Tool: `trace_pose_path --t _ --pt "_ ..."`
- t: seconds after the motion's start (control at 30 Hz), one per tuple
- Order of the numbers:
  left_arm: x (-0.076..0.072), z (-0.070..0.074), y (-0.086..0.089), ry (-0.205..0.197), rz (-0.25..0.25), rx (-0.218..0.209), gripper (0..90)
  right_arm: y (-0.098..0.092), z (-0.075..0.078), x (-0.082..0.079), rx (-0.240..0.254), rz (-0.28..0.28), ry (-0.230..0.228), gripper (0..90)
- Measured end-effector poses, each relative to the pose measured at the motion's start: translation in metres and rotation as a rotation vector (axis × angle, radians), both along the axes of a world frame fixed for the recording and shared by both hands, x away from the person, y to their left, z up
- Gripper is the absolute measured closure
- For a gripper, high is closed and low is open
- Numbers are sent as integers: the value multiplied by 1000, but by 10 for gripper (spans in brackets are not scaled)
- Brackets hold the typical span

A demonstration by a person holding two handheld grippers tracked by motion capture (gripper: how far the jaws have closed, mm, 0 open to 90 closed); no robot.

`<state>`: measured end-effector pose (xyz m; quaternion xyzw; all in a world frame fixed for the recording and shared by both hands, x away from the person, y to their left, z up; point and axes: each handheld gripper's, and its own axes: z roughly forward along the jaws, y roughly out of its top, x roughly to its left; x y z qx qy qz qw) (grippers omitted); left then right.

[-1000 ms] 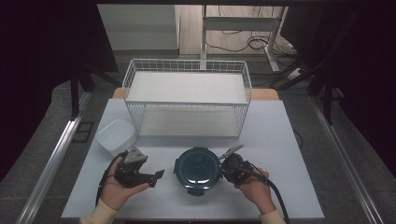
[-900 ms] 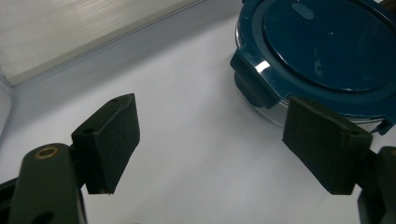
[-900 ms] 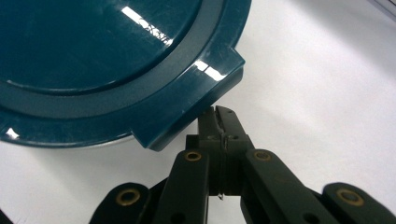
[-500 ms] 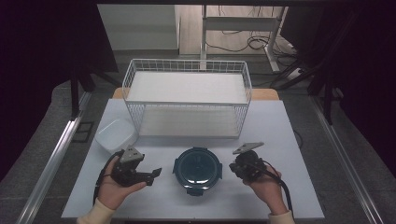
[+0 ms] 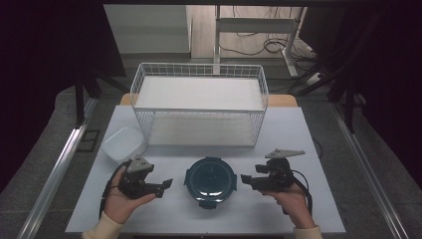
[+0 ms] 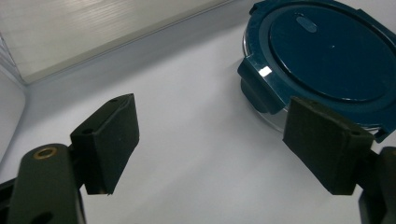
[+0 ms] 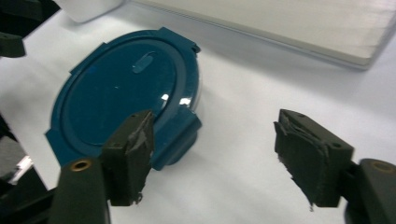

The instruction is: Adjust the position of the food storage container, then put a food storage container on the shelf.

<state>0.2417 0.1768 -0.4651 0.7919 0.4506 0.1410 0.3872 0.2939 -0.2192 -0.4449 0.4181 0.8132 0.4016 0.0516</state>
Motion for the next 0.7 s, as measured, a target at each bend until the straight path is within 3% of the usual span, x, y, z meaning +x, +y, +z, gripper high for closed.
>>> trace_pose_path --t 0.37,0.63,0.7 --pt "-1 5 0 5 42 -40 163 -1 -2 0 1 -11 5 194" --pt "-1 3 -5 15 21 -40 162 2 -6 -1 2 3 21 180" --pt "-1 2 -6 29 18 -59 162 4 -5 -1 15 -1 24 180"
